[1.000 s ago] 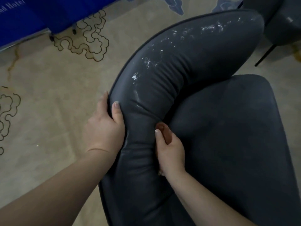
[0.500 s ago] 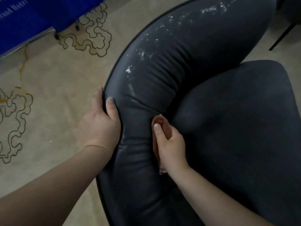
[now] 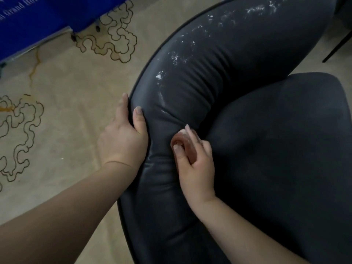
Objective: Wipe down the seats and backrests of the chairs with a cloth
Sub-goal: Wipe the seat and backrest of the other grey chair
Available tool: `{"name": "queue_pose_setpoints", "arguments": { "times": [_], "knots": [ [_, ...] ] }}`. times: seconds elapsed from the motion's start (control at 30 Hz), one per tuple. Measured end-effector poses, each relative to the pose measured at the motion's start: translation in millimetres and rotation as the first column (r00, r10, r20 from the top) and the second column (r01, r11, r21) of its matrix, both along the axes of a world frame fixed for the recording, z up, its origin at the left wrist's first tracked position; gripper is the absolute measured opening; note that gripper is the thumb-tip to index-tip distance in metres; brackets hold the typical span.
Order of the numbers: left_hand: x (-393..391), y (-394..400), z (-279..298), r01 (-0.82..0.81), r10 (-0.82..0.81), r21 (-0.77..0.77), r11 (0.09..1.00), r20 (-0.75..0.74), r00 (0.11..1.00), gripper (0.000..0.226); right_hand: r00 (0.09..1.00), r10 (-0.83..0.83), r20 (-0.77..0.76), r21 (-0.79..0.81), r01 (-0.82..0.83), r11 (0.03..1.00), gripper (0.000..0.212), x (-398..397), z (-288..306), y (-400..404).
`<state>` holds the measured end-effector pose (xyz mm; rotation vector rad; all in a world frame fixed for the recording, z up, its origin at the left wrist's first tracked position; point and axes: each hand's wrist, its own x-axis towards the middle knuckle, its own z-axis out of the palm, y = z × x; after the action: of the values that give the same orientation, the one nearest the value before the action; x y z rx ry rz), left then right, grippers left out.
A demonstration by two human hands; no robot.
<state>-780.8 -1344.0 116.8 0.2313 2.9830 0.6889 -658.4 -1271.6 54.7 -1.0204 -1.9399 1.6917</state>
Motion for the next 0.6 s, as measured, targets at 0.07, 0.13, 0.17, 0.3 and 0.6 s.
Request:
{"name": "queue_pose_setpoints", "arguments": {
  "times": [0.07, 0.13, 0.17, 0.3, 0.6],
  "knots": [
    [0.1, -0.1, -0.5, 0.005, -0.005, 0.011, 1.000, -0.006, 1.000, 0.059, 1.000, -0.022, 0.016, -0.003, 0.022, 1.000, 0.052, -10.2, -4.7, 11.6],
    [-0.8, -0.5, -1.6, 0.003, -0.003, 0.028, 1.000, -0.003, 1.000, 0.059, 0.997, -0.067, 0.048, -0.049, 0.070, 0.996, 0.050, -16.1, -10.4, 18.6],
    [-1.2, -0.7, -2.2, 0.000, 0.000, 0.036, 0.999, 0.004, 1.000, 0.060, 0.994, -0.083, 0.066, -0.075, 0.088, 0.993, 0.050, -16.8, -10.3, 17.9],
    [-2.5, -1.5, -4.8, 0.004, -0.004, 0.047, 0.999, 0.005, 1.000, 0.063, 0.998, 0.001, -0.064, 0.167, 0.010, 0.986, 0.056, -12.6, 4.6, 6.7],
    [-5.1, -1.2, -6.5, 0.003, -0.004, 0.084, 0.997, 0.014, 1.000, 0.062, 1.000, 0.022, 0.002, 0.503, -0.020, 0.864, 0.054, -81.4, 19.7, 51.9]
  ]
}}
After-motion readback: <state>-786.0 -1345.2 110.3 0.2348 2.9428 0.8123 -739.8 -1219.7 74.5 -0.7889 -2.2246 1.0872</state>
